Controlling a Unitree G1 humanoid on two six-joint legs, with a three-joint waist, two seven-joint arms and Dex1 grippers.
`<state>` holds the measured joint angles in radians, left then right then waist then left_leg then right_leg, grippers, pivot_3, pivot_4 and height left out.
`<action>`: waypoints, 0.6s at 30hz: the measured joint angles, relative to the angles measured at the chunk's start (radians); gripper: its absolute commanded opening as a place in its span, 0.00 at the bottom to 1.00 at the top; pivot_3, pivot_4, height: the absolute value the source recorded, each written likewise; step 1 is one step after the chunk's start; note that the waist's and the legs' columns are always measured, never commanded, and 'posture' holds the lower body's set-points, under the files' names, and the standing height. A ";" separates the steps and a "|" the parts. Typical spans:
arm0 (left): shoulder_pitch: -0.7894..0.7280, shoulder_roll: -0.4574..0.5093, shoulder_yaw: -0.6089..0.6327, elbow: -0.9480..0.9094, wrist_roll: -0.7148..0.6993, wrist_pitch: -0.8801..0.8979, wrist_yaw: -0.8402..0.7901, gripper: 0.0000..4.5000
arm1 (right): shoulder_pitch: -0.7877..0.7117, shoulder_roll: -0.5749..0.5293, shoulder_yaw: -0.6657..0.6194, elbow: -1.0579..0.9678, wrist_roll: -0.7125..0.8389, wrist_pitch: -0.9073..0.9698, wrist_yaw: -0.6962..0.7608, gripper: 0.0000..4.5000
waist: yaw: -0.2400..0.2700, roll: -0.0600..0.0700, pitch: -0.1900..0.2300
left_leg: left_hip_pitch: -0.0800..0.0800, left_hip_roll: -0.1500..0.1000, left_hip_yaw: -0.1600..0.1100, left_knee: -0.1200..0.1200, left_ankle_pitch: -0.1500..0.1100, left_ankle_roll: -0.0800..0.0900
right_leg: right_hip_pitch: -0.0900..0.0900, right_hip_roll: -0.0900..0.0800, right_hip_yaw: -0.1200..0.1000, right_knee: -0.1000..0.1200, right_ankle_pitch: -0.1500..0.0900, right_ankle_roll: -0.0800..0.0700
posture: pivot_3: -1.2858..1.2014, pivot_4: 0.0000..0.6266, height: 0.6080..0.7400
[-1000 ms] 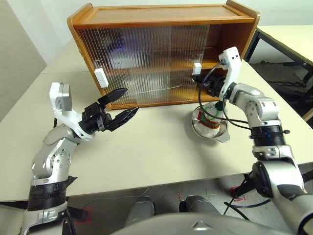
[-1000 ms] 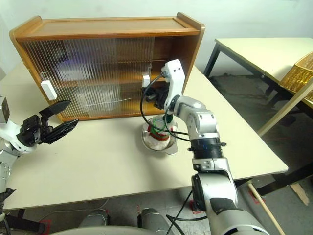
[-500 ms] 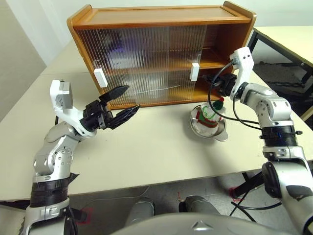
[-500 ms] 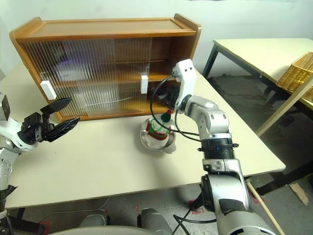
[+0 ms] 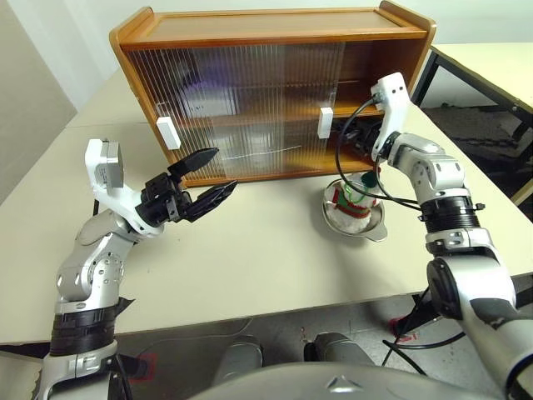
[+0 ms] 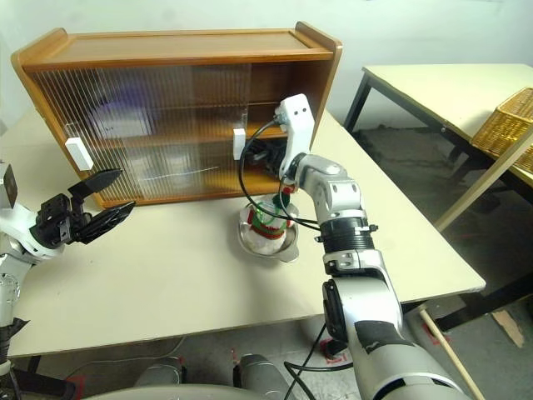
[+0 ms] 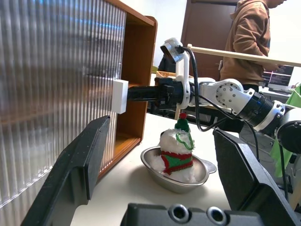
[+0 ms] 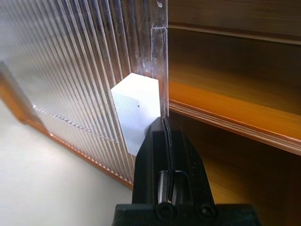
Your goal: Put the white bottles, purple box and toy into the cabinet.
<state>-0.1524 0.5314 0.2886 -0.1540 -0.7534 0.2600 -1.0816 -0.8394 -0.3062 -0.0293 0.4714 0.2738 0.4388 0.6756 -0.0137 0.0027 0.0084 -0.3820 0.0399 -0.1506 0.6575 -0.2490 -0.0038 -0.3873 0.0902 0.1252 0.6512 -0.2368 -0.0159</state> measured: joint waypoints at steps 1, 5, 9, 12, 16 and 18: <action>0.000 0.000 0.000 -0.001 0.000 0.000 0.001 1.00 | -0.001 0.009 0.003 -0.002 0.000 0.003 0.001 0.01 | 0.000 0.000 0.000 | 0.000 0.000 0.000 0.000 0.000 0.000 | 0.000 0.000 0.000 0.000 0.000 -0.001 | 0.52 0.00 1.00; 0.001 0.000 0.000 -0.003 0.000 0.000 0.003 1.00 | -0.008 0.039 0.010 -0.020 0.001 0.021 0.003 0.01 | 0.000 0.000 0.000 | 0.000 0.000 0.000 0.000 0.000 0.000 | -0.001 0.001 0.000 0.000 0.001 -0.003 | 0.52 0.00 1.00; 0.001 0.000 0.000 -0.003 0.000 0.000 0.008 1.00 | -0.020 0.076 0.017 -0.022 0.001 0.027 0.004 0.01 | 0.000 0.000 0.000 | 0.000 0.001 0.000 0.000 0.000 0.000 | -0.001 0.002 0.000 0.000 0.002 -0.004 | 0.52 0.00 1.00; 0.003 0.000 0.000 -0.005 0.000 0.000 0.010 1.00 | -0.031 0.102 0.026 -0.012 -0.001 0.026 0.005 0.01 | 0.000 0.000 0.000 | 0.000 0.001 0.000 0.000 0.000 0.000 | -0.002 0.002 0.000 0.000 0.004 -0.009 | 0.53 0.00 1.00; 0.007 0.000 0.000 -0.007 -0.001 0.000 0.016 1.00 | -0.050 0.127 0.039 0.011 -0.003 0.020 0.006 0.01 | 0.000 0.000 0.000 | 0.000 0.001 -0.001 -0.001 0.000 0.000 | -0.002 0.002 0.000 0.000 0.004 -0.010 | 0.53 0.00 1.00; 0.011 0.000 0.000 -0.009 -0.002 0.000 0.018 1.00 | -0.052 0.128 0.039 0.016 -0.005 0.018 0.006 0.01 | 0.000 0.000 0.000 | 0.000 0.001 0.000 -0.002 0.000 0.000 | -0.003 0.002 0.000 0.000 0.004 -0.010 | 0.53 0.00 1.00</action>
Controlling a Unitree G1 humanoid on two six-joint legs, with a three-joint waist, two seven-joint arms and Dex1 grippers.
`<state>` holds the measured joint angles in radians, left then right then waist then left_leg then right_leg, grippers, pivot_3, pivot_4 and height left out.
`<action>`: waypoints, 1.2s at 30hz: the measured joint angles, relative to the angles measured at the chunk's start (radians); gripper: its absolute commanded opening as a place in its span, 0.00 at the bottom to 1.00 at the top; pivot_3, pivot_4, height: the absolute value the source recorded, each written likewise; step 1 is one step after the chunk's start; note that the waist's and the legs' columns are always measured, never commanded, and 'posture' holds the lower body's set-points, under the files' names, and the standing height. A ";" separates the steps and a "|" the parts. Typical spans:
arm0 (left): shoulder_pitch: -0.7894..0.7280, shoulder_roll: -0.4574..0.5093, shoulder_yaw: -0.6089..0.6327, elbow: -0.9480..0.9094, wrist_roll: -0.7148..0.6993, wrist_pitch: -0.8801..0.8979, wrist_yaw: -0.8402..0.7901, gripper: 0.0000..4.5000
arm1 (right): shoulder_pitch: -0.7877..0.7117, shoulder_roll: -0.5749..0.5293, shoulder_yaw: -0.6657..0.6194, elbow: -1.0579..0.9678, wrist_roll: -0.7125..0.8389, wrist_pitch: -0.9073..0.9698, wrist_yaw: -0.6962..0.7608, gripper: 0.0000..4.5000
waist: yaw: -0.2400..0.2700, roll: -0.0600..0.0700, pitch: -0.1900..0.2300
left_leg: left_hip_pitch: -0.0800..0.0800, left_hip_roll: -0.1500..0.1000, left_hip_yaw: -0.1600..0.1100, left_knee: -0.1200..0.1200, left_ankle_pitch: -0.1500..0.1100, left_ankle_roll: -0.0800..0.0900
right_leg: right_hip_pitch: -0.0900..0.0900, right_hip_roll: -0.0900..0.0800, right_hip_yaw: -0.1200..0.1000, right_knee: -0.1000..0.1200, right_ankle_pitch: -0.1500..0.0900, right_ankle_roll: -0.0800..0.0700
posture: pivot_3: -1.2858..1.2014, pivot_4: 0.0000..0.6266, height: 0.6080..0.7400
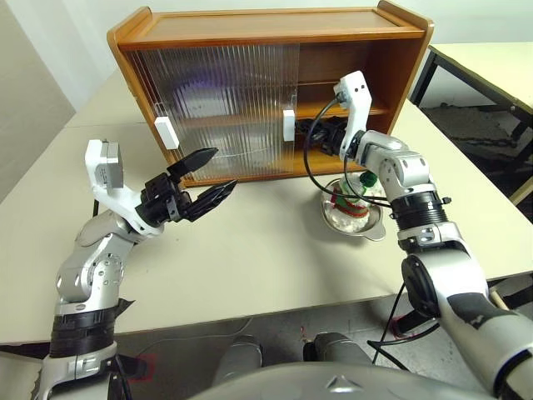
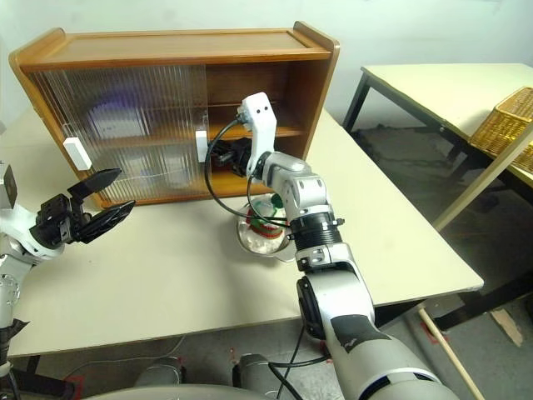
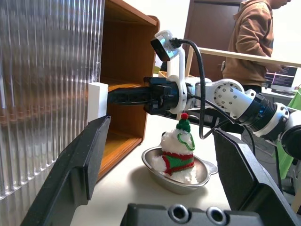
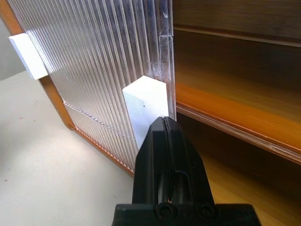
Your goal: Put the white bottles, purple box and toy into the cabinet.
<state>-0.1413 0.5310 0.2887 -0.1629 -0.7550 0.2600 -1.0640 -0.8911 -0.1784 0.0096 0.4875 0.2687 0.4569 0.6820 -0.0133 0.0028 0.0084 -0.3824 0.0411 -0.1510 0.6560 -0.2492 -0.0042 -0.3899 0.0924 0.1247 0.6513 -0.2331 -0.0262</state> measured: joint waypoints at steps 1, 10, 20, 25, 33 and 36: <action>0.001 0.000 0.000 -0.002 0.000 0.000 0.000 1.00 | -0.001 0.001 0.000 0.003 0.000 0.000 0.001 0.01 | 0.000 0.000 0.000 | 0.000 0.000 0.000 0.000 0.000 0.000 | 0.000 0.000 0.000 0.000 0.000 0.000 | 0.53 0.00 1.00; -0.006 -0.001 -0.002 -0.005 0.000 0.000 0.000 1.00 | 0.002 -0.055 -0.003 -0.006 -0.002 -0.002 0.006 0.01 | 0.003 0.000 0.000 | 0.000 0.000 0.000 0.000 0.000 0.000 | 0.000 0.000 0.000 0.000 0.001 -0.003 | 0.51 0.00 1.00; -0.058 -0.017 -0.036 0.043 0.003 -0.003 -0.030 1.00 | 0.158 -0.234 -0.110 -0.284 0.068 0.072 0.015 0.39 | -0.011 0.000 0.000 | 0.000 -0.003 0.009 0.003 0.000 0.000 | 0.003 0.001 0.001 0.000 0.000 0.001 | 0.49 0.00 1.00; -0.077 -0.020 -0.044 0.066 0.004 -0.005 -0.048 1.00 | 0.307 -0.311 -0.194 -0.455 0.193 0.117 0.094 0.79 | -0.018 -0.001 0.000 | 0.002 -0.001 0.013 0.004 0.000 0.000 | 0.006 0.006 0.002 0.000 -0.002 0.007 | 0.48 0.00 1.00; -0.084 -0.019 -0.051 0.083 0.005 -0.005 -0.062 1.00 | 0.516 -0.417 -0.280 -0.538 0.316 0.139 0.200 0.99 | -0.031 -0.002 0.000 | 0.011 -0.001 0.013 0.007 0.000 0.000 | 0.017 0.012 0.004 -0.002 -0.001 0.011 | 0.48 0.00 1.00; -0.083 -0.015 -0.046 0.084 0.005 -0.005 -0.066 1.00 | 0.618 -0.445 -0.301 -0.544 0.338 0.138 0.249 0.99 | -0.034 -0.003 0.001 | 0.012 -0.001 0.012 0.007 -0.001 -0.001 | 0.019 0.011 0.004 -0.003 -0.002 0.010 | 0.48 0.00 1.00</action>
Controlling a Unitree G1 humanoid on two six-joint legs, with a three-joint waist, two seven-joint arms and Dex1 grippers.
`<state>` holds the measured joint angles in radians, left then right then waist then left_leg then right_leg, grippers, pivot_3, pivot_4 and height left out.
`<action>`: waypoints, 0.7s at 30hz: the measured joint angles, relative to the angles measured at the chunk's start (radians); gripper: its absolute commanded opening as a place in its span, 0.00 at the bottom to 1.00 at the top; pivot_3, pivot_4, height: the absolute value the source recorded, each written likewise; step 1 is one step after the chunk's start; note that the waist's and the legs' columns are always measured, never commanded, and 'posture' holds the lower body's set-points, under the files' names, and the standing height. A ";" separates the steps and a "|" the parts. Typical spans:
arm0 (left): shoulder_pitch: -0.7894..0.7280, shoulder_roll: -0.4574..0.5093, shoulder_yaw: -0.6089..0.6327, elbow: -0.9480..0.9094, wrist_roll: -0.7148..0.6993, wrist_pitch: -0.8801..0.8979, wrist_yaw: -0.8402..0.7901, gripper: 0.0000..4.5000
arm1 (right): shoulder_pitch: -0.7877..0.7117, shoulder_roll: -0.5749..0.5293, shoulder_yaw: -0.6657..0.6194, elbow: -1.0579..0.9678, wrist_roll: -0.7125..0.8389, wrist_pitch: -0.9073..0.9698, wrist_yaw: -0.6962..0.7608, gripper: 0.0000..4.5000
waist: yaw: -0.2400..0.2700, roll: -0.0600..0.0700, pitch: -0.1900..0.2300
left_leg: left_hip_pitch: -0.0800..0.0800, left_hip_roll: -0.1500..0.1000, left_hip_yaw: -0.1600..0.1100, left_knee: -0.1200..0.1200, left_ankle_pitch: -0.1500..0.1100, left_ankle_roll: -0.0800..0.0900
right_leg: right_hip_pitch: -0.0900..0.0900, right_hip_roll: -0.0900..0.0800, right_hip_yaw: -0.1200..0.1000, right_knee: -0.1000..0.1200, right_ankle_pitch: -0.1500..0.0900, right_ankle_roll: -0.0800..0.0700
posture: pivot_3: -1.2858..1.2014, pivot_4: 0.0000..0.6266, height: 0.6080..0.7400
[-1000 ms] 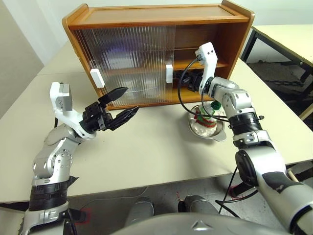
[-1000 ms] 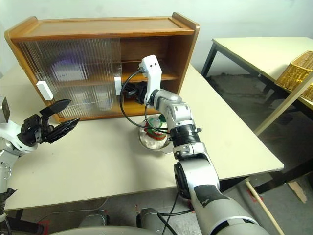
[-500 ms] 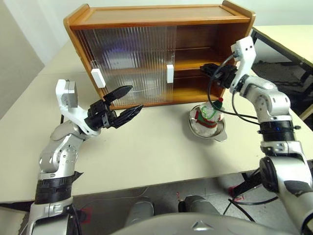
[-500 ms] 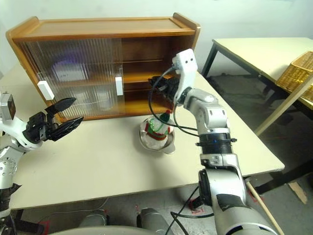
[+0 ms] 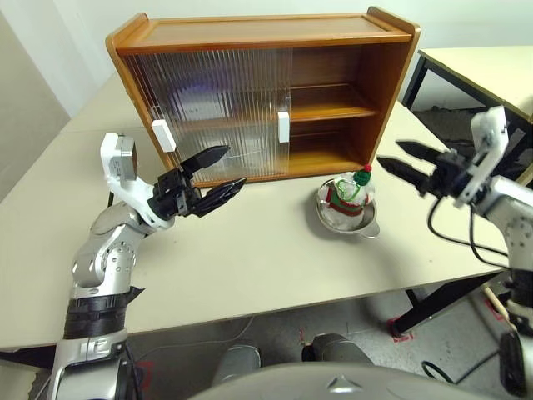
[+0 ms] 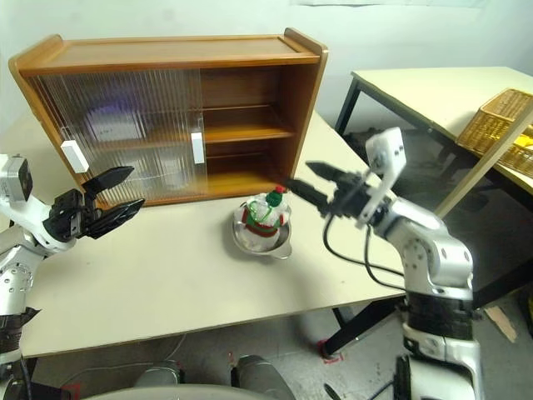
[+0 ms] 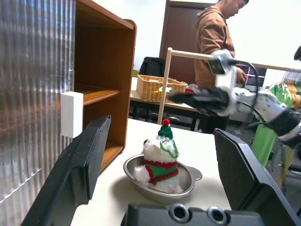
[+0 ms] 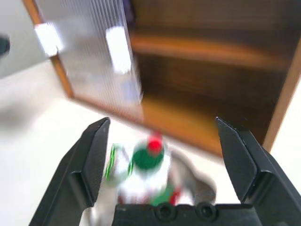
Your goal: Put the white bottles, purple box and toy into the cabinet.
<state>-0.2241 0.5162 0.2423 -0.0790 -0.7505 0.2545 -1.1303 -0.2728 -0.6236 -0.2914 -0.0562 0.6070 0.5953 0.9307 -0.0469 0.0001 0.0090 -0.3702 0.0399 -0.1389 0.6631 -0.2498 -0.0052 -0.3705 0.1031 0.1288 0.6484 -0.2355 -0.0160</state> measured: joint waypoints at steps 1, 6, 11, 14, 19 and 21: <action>0.000 0.000 0.000 0.000 0.000 0.000 -0.001 1.00 | 0.019 -0.004 0.000 0.000 0.003 -0.001 0.010 0.99 | -0.001 0.000 0.000 | 0.000 0.000 0.000 0.000 0.000 0.000 | 0.000 -0.002 0.000 0.000 0.000 0.000 | 0.48 0.00 1.00; 0.000 0.000 0.000 0.000 0.000 0.000 -0.001 1.00 | 0.072 -0.005 0.007 0.001 0.002 -0.032 0.037 0.99 | -0.011 0.000 0.000 | -0.001 0.001 -0.001 -0.002 -0.001 -0.002 | -0.001 -0.003 0.000 0.000 -0.002 -0.001 | 0.48 0.00 1.00; 0.000 0.000 0.000 0.000 0.000 0.000 0.002 1.00 | 0.100 0.018 0.040 0.009 -0.010 -0.067 0.041 0.99 | -0.012 0.000 0.000 | -0.002 0.000 -0.002 -0.003 -0.002 -0.004 | -0.002 -0.002 -0.001 0.000 -0.006 -0.001 | 0.48 0.00 1.00; 0.000 0.000 0.000 -0.001 0.000 0.000 0.005 1.00 | 0.117 0.031 0.067 0.017 -0.022 -0.089 0.045 0.99 | -0.011 0.000 0.000 | -0.002 0.000 -0.002 -0.003 -0.003 -0.006 | -0.002 -0.002 -0.001 0.000 -0.008 0.000 | 0.48 0.00 1.00; 0.000 0.001 0.003 -0.001 0.000 0.000 0.010 1.00 | 0.138 0.060 0.106 0.049 -0.043 -0.131 0.048 0.99 | -0.008 0.000 0.000 | -0.002 0.000 -0.002 -0.003 -0.004 -0.007 | -0.001 -0.001 -0.001 0.000 -0.009 0.001 | 0.50 0.00 1.00; 0.002 0.006 0.007 -0.001 0.000 0.000 0.011 1.00 | 0.141 0.064 0.119 0.070 -0.059 -0.148 0.051 0.99 | -0.007 0.000 0.000 | -0.002 0.000 -0.002 -0.003 -0.004 -0.007 | -0.001 0.001 -0.001 0.000 -0.009 0.001 | 0.50 0.00 1.00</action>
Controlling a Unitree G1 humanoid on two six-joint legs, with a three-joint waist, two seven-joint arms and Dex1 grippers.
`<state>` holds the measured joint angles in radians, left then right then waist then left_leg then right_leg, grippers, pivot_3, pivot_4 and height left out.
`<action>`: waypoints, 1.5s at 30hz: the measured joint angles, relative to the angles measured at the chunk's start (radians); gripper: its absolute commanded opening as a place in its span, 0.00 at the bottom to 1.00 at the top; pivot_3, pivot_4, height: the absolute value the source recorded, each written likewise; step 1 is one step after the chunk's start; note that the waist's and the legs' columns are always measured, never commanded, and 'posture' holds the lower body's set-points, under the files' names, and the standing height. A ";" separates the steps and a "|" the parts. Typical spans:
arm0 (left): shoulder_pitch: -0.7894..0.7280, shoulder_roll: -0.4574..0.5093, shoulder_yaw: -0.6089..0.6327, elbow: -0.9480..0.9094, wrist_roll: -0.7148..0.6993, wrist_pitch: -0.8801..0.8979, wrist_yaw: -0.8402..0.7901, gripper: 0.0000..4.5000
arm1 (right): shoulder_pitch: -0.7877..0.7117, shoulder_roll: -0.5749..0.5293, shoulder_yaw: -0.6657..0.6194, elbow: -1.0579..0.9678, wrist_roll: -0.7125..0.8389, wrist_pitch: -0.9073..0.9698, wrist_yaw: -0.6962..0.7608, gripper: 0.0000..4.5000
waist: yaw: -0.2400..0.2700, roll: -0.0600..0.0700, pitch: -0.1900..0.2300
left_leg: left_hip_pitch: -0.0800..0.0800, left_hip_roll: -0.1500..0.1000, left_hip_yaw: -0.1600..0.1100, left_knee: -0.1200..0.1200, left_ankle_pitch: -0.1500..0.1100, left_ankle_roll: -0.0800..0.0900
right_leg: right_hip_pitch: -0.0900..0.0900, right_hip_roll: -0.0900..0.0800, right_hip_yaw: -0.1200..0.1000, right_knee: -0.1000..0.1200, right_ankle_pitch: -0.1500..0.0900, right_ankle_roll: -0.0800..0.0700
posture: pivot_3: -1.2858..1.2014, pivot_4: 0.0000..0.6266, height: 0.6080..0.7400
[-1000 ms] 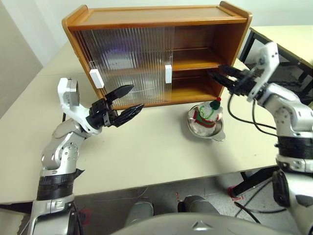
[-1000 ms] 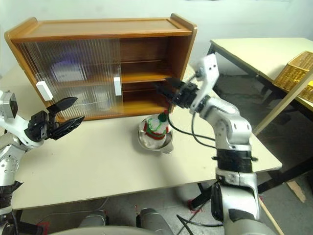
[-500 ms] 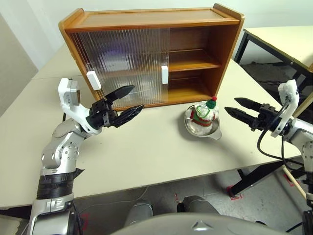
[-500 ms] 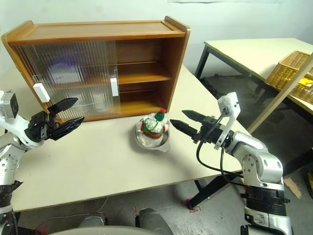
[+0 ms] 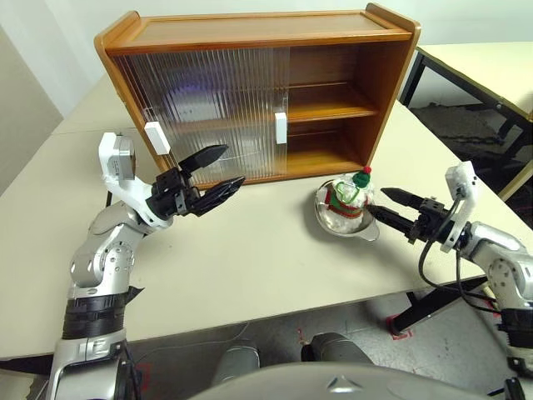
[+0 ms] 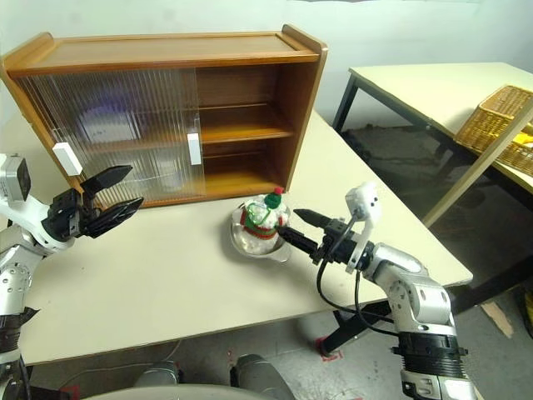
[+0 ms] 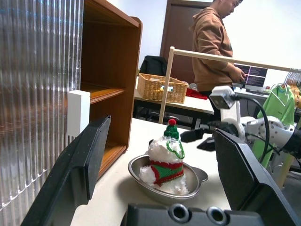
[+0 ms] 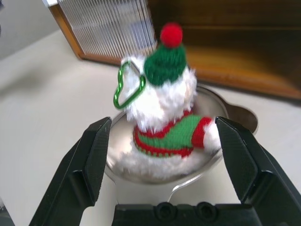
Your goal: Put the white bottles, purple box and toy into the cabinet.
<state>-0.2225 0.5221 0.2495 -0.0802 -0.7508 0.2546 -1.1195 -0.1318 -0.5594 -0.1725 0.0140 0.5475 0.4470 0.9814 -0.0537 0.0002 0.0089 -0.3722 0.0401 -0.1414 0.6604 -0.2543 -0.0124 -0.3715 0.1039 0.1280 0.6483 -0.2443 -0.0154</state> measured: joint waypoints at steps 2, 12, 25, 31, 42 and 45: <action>0.002 0.008 0.007 0.000 -0.001 0.000 0.000 1.00 | 0.000 0.006 0.005 0.013 -0.008 -0.016 0.001 0.99 | 0.001 0.000 0.000 | 0.001 0.000 0.000 0.000 0.000 0.000 | 0.001 0.000 0.000 0.000 0.000 0.000 | 0.50 0.00 1.00; 0.011 0.011 0.010 -0.017 -0.002 0.003 0.004 1.00 | -0.030 0.050 0.062 0.075 -0.042 -0.066 -0.004 0.99 | 0.009 0.000 0.000 | 0.006 0.001 -0.003 0.000 -0.001 -0.002 | 0.004 -0.001 0.000 0.000 0.000 -0.001 | 0.50 0.00 1.00; 0.023 0.014 0.013 -0.035 -0.004 0.005 0.019 1.00 | -0.088 0.098 0.092 0.130 -0.068 -0.100 -0.012 0.99 | 0.024 0.000 0.000 | 0.006 0.002 -0.004 -0.001 -0.003 -0.004 | 0.004 -0.001 -0.001 0.000 -0.002 -0.003 | 0.51 0.00 1.00; 0.025 0.014 0.015 -0.035 -0.005 0.005 0.019 1.00 | -0.103 0.106 0.092 0.162 -0.079 -0.117 -0.012 0.77 | 0.025 0.000 0.000 | 0.006 0.002 -0.004 -0.001 -0.003 -0.004 | 0.005 -0.001 -0.001 0.000 -0.002 -0.003 | 0.51 0.00 1.00; 0.023 0.013 0.016 -0.030 -0.004 0.001 0.008 1.00 | -0.110 0.113 0.075 0.184 -0.078 -0.149 -0.016 0.03 | 0.024 0.000 0.000 | 0.006 0.002 -0.004 -0.001 -0.003 -0.005 | 0.004 -0.001 -0.001 0.000 -0.002 -0.004 | 0.50 0.00 1.00; 0.018 0.013 0.016 -0.016 -0.003 -0.004 0.000 1.00 | -0.122 0.110 0.063 0.176 -0.071 -0.149 -0.017 0.03 | 0.024 0.000 0.000 | 0.006 0.002 -0.004 -0.001 -0.003 -0.005 | 0.004 -0.001 -0.001 0.000 -0.002 -0.004 | 0.49 0.00 1.00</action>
<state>-0.2049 0.5348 0.2651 -0.0962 -0.7540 0.2510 -1.1194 -0.2534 -0.4495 -0.1098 0.1896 0.4768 0.2981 0.9648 -0.0300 0.0003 0.0090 -0.3663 0.0420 -0.1457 0.6594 -0.2570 -0.0170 -0.3671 0.1033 0.1274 0.6487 -0.2461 -0.0190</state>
